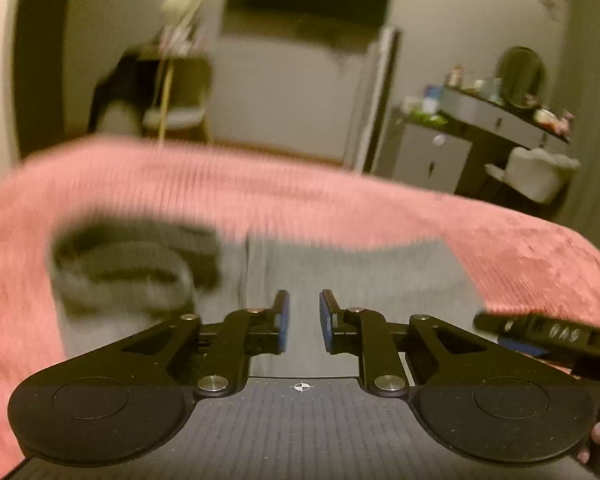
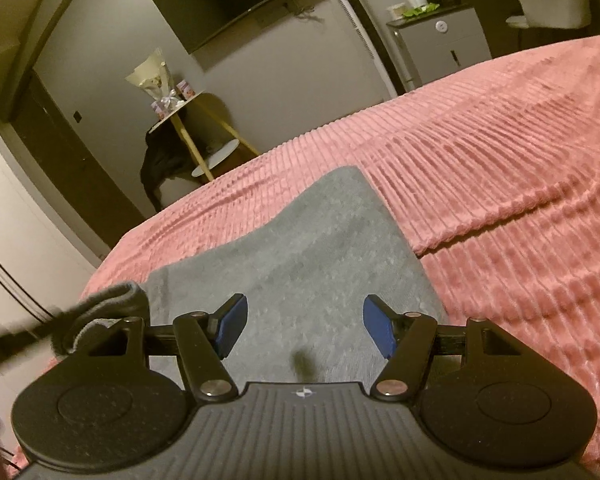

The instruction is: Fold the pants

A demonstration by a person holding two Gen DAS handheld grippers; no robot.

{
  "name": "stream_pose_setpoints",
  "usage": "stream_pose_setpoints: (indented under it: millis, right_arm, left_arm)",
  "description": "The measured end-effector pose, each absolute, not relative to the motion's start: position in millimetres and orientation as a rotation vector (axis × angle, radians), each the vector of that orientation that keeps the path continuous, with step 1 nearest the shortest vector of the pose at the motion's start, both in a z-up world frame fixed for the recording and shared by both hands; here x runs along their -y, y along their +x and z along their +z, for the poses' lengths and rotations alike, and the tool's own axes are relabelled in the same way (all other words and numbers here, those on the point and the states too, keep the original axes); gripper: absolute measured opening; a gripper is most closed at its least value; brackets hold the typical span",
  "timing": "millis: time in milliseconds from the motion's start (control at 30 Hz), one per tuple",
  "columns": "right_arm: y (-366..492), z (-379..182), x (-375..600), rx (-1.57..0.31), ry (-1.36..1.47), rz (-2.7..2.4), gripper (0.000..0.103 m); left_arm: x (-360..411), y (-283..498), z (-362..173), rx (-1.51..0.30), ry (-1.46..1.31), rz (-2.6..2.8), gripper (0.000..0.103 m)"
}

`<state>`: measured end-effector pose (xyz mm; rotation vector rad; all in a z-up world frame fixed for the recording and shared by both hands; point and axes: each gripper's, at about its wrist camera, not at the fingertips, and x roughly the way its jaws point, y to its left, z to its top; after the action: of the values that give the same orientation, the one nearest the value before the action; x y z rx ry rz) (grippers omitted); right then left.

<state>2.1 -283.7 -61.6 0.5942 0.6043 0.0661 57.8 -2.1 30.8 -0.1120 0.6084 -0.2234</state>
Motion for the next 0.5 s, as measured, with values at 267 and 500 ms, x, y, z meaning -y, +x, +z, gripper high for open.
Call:
stream_pose_setpoints:
  millis: [267,500]
  right_arm:
    - [14,-51,243,-0.597,0.392,0.252,0.065]
    - [30,-47,175,-0.532,0.086,0.379,0.075]
  left_arm:
    - [-118,25,13,-0.605,-0.5,0.107,0.072]
    - [-199,6,14,-0.578,-0.599,0.428,0.079]
